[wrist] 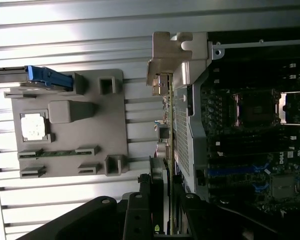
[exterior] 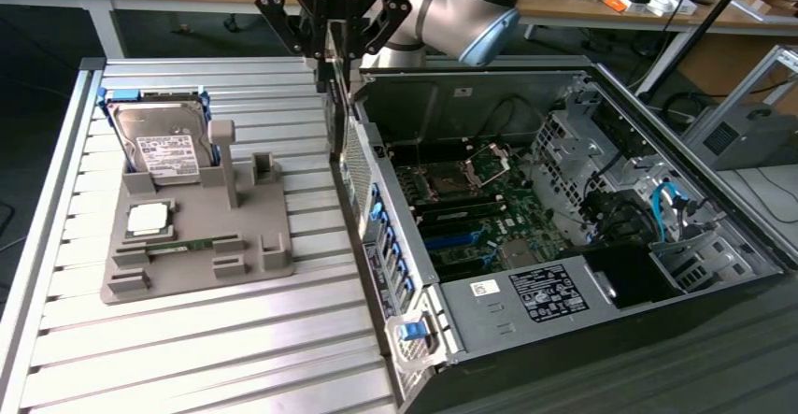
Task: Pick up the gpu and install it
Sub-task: 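Pick up the gpu and move the gpu toward the slot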
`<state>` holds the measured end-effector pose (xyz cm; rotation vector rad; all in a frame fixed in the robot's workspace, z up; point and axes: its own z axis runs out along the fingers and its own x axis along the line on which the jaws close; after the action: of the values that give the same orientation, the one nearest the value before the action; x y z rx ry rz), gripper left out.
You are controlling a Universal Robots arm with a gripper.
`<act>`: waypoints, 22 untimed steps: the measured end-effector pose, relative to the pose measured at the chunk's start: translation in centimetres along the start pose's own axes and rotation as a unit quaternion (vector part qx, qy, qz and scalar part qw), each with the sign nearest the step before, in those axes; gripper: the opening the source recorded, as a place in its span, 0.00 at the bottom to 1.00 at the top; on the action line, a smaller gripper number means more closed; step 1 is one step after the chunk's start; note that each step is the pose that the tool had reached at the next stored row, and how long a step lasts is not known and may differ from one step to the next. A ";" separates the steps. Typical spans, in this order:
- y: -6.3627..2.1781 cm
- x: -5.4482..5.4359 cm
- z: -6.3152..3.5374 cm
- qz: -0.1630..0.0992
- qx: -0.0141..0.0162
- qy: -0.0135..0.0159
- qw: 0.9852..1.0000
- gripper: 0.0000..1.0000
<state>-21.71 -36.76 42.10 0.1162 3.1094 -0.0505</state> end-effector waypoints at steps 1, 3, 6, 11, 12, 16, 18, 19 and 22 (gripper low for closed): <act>0.00 0.0 0.00 0.000 0.000 0.000 1.000 0.27; 0.01 -0.1 0.00 0.000 0.001 0.000 1.000 0.27; 0.02 -0.2 0.01 0.000 0.001 0.000 1.000 0.27; 0.03 -0.4 0.01 0.000 0.002 0.000 1.000 0.27; 0.03 -0.4 0.01 0.000 0.002 0.000 1.000 0.27; 0.04 -0.5 0.01 0.000 0.003 0.000 1.000 0.27; 0.04 -0.5 0.02 0.000 0.003 0.000 1.000 0.27; 0.04 -0.6 0.02 0.000 0.003 0.000 1.000 0.27; 0.05 -0.6 0.02 0.000 0.004 0.000 1.000 0.27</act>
<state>-21.07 -36.76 42.10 0.1160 3.1089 -0.0632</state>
